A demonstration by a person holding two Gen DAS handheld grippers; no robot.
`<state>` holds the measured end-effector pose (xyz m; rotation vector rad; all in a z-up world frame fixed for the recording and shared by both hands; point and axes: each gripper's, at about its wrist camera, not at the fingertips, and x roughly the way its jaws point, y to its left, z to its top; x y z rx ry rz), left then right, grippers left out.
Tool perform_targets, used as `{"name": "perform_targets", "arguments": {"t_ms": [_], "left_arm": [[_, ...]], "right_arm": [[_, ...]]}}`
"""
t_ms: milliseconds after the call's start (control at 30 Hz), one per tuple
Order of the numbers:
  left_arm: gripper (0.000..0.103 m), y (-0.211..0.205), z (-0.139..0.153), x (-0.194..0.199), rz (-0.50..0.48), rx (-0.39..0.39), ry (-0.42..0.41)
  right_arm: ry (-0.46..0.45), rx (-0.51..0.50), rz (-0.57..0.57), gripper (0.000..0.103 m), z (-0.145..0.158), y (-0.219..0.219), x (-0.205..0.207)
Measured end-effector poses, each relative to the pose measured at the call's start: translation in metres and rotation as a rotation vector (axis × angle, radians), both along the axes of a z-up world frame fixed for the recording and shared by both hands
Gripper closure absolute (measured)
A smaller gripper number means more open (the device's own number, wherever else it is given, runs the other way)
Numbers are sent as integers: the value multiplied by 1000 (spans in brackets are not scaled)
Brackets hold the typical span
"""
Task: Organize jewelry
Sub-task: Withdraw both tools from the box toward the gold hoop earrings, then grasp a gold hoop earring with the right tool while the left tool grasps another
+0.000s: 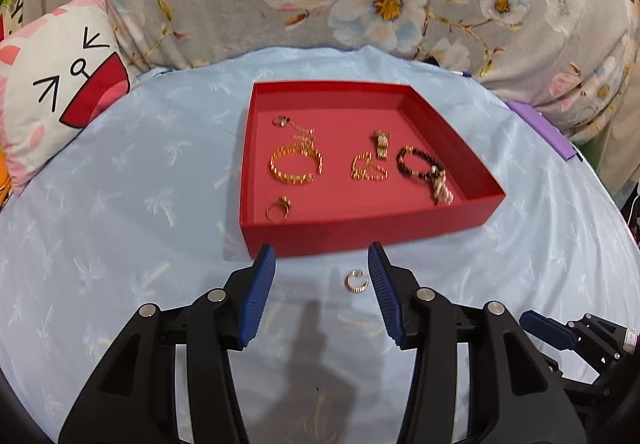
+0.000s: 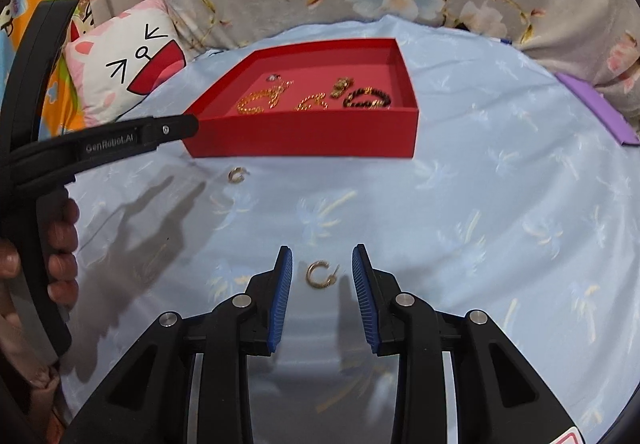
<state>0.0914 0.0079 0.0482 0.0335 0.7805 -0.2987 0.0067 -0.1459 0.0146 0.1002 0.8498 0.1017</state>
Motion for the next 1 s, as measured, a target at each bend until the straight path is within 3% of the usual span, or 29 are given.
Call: {"name": "perform_targets", "arguments": {"t_ms": [333, 500, 567, 733, 1000], "left_arm": [[56, 2, -24, -9, 4, -9, 62], [56, 2, -28, -8, 6, -13, 74], [56, 1, -29, -8, 5, -10, 75], [57, -1, -32, -5, 2, -12, 84], [57, -15, -42, 7, -8, 4, 105]], "right_arm": [[53, 15, -5, 72, -18, 0, 6], [49, -8, -8, 78, -18, 2, 8], [47, -18, -11, 86, -19, 2, 8], [42, -19, -12, 86, -19, 2, 9], [34, 54, -27, 86, -16, -11, 9]]}}
